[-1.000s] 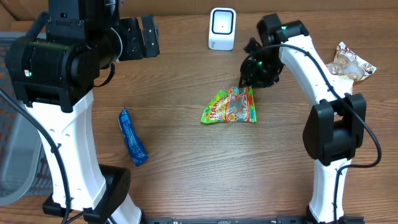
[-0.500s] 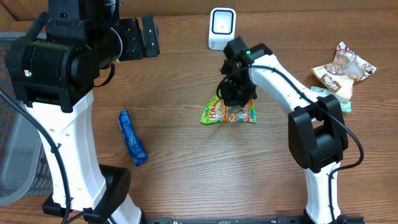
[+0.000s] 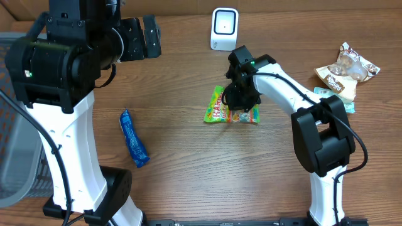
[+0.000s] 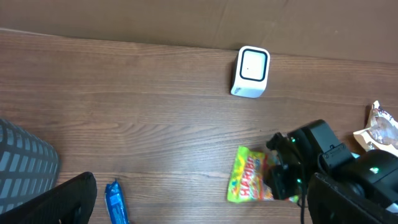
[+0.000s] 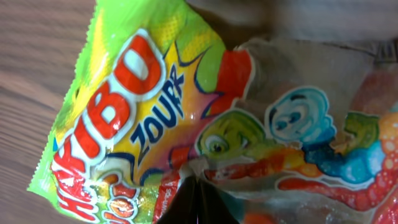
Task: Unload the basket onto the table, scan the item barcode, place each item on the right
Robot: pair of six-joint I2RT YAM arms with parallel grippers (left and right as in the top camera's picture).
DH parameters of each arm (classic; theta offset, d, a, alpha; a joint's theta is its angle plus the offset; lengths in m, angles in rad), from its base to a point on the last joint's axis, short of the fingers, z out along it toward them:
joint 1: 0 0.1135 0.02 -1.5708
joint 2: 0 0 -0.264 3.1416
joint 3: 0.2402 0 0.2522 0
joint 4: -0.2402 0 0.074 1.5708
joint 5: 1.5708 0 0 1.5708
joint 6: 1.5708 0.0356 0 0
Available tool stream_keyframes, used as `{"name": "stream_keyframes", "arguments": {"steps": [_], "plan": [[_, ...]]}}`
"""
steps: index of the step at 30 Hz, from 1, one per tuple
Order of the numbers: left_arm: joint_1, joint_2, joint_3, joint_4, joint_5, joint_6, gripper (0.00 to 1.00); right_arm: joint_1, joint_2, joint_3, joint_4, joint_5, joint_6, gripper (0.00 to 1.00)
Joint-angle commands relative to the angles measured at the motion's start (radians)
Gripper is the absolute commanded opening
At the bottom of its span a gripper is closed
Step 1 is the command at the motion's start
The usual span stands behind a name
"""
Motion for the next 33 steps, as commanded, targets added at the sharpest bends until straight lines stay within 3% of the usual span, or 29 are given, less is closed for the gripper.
{"name": "stream_keyframes", "arguments": {"steps": [1,6,9,16,26,33], "plan": [[-0.002,-0.002,0.001,0.002,-0.005,-0.002,0.99,-0.008,-0.001,0.115,-0.1,0.042,-0.027,0.04],[-0.002,-0.002,0.001,0.002,-0.005,-0.002,1.0,-0.008,-0.014,0.275,-0.185,0.038,-0.029,0.04],[-0.002,-0.002,0.001,0.002,-0.005,-0.002,1.0,-0.008,-0.013,0.284,-0.178,0.038,-0.021,0.04],[-0.002,-0.002,0.001,0.002,-0.005,-0.002,1.0,-0.008,-0.009,0.168,-0.142,0.035,0.009,0.04],[-0.002,-0.002,0.001,0.002,-0.005,-0.002,1.0,-0.008,-0.009,-0.068,0.076,0.051,0.026,0.04],[-0.002,-0.002,0.001,0.002,-0.005,-0.002,1.0,-0.008,-0.013,-0.023,0.055,0.05,-0.023,0.04]]}}
